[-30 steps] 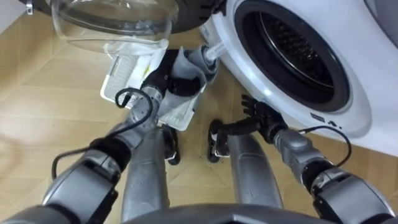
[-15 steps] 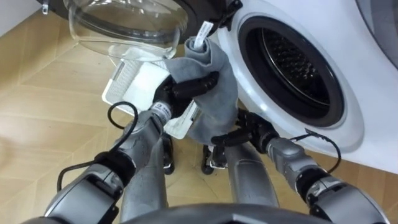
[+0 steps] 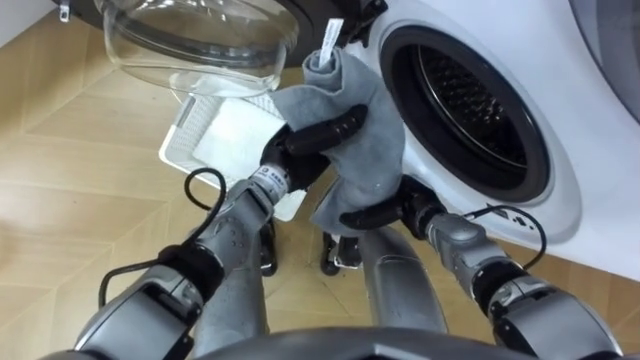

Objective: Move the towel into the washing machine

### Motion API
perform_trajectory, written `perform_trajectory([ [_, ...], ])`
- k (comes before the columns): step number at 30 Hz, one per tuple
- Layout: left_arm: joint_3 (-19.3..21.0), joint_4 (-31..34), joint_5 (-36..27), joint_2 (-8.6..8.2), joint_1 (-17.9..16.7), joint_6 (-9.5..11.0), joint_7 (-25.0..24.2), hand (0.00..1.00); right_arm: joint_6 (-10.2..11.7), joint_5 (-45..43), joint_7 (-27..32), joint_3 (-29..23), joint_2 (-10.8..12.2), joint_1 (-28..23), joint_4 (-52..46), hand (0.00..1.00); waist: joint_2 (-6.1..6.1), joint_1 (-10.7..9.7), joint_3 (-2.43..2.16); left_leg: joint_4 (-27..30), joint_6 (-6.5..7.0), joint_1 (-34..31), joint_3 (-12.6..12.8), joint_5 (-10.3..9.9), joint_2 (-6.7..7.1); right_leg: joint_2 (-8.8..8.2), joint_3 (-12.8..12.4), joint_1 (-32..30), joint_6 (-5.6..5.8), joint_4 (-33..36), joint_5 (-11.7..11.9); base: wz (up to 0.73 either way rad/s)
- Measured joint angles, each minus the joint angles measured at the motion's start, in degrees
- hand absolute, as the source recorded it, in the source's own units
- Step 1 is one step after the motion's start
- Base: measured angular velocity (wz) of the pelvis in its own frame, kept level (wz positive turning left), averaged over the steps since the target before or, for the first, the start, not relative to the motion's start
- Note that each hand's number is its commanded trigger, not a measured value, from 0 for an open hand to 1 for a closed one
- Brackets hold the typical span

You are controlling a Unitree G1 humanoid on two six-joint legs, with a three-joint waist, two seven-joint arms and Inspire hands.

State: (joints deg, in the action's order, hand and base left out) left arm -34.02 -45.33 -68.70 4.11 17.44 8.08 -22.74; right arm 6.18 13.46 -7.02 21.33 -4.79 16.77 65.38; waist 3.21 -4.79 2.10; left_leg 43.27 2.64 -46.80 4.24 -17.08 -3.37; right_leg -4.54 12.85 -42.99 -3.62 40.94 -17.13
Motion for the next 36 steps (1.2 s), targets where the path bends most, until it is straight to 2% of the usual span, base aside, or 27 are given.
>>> perform_trajectory([
  [3, 0.05, 0.02, -3.53, -0.63, 0.05, -0.32, 0.00, 1.00, 0.00, -0.12, 0.87, -0.03, -0.01, -0.67, -1.14, 1.00, 0.00, -0.02, 0.00, 0.00, -0.01, -0.10, -0.01, -0.01, -0.08, 0.14, -0.05, -0.04, 0.00, -0.20, 0.00, 0.00],
  [12, 0.13, 0.02, -6.31, -0.72, 0.01, -1.50, -0.04, 1.00, -0.07, -1.06, 3.11, -0.13, 0.08, -1.22, -2.31, 1.00, -0.15, 0.24, -0.03, -0.36, -0.16, 0.02, 0.06, 0.07, -0.20, 0.36, -0.26, -0.13, -0.03, -0.22, 0.01, 0.00],
  [13, 0.13, 0.02, -7.11, -0.72, -0.26, -1.52, -0.04, 0.60, -0.08, -1.46, 3.29, -0.20, 0.06, -1.22, -2.33, 1.00, -0.33, 0.33, -0.05, -0.36, -0.16, 0.04, 0.07, 0.07, -0.21, 0.36, -0.25, -0.13, -0.04, -0.24, 0.02, 0.00],
  [14, 0.13, 0.02, -7.38, -0.72, -0.43, -1.51, -0.04, 0.00, -0.08, -1.64, 3.38, -0.21, 0.04, -1.22, -2.34, 1.00, -0.41, 0.36, -0.06, -0.36, -0.16, 0.05, 0.07, 0.07, -0.21, 0.35, -0.25, -0.13, -0.04, -0.23, 0.02, 0.00],
  [18, 0.25, 0.02, -8.66, -0.73, -0.92, -1.54, -0.04, 0.00, -0.10, -1.75, 4.45, -0.20, -0.09, -1.45, -2.31, 1.00, -1.06, 1.27, -0.06, -0.42, -0.19, 0.09, 0.04, 0.08, -0.21, 0.33, -0.14, -0.13, -0.06, -0.24, 0.03, 0.00],
  [22, 1.21, -0.09, -10.67, -0.92, -1.14, -2.77, -0.56, 0.00, -0.82, -1.63, 5.50, -1.33, -0.69, -1.37, -2.27, 1.00, -2.16, 3.05, -0.06, -1.14, -0.31, 0.57, 0.28, 0.24, 0.08, 0.04, -0.32, -0.10, -0.13, -0.23, 0.07, 0.00],
  [25, 1.64, -0.07, -12.40, -0.92, -2.23, -3.14, -1.16, 0.00, -1.85, -0.19, 5.62, -1.30, -1.26, -1.19, -1.53, 1.00, -2.32, 4.59, -0.08, -1.69, -0.61, 0.67, 0.22, 0.56, 0.12, 0.13, -0.31, -0.12, -0.22, -0.49, 0.12, 0.01],
  [27, 3.35, -0.42, -12.80, -1.17, -3.07, -4.02, -1.20, 0.00, -2.46, 0.17, 5.83, -1.30, -1.33, -1.25, -1.22, 1.00, -2.32, 5.27, -0.08, -2.03, -0.82, 0.70, 0.14, 0.72, 0.09, 0.23, -0.23, -0.11, -0.36, -0.78, 0.19, 0.00],
  [29, 4.95, -2.33, -11.92, -1.01, -3.69, -4.05, -1.08, 0.00, -2.64, 1.48, 6.42, -1.36, -1.29, -1.58, -1.15, 1.00, -2.35, 5.84, -0.06, -2.44, -0.98, 0.99, 0.28, 0.84, -0.05, 0.51, -0.26, 0.17, -0.65, -1.35, 0.38, -0.04],
  [32, 6.94, -4.67, -9.94, 0.24, -5.64, -4.08, 0.09, 0.00, -2.68, 5.33, 7.64, -2.98, -1.58, -2.33, -1.24, 1.00, -2.53, 6.66, 0.04, -2.94, -1.09, 1.33, 0.39, 0.90, -0.01, 0.50, -0.60, 0.12, -0.66, -1.36, 0.37, -0.05],
  [34, 7.64, -4.81, -7.50, 2.05, -7.61, -4.03, 2.34, 0.00, -3.29, 11.48, 8.69, -4.22, -1.92, -2.44, -1.21, 1.00, -2.73, 6.88, 0.08, -3.03, -1.17, 0.75, 0.38, 0.95, 0.00, 0.47, -0.59, -0.53, -0.68, -1.37, 0.38, 0.00],
  [36, 9.57, -5.56, -4.04, 2.53, -8.70, -4.01, 4.11, 0.00, -3.29, 15.15, 9.63, -5.10, -1.96, -2.58, -1.23, 1.00, -2.80, 6.92, 0.06, -3.14, -1.17, 0.41, 0.36, 0.96, 0.14, 0.40, -0.67, -0.96, -0.68, -1.30, 0.38, 0.00],
])
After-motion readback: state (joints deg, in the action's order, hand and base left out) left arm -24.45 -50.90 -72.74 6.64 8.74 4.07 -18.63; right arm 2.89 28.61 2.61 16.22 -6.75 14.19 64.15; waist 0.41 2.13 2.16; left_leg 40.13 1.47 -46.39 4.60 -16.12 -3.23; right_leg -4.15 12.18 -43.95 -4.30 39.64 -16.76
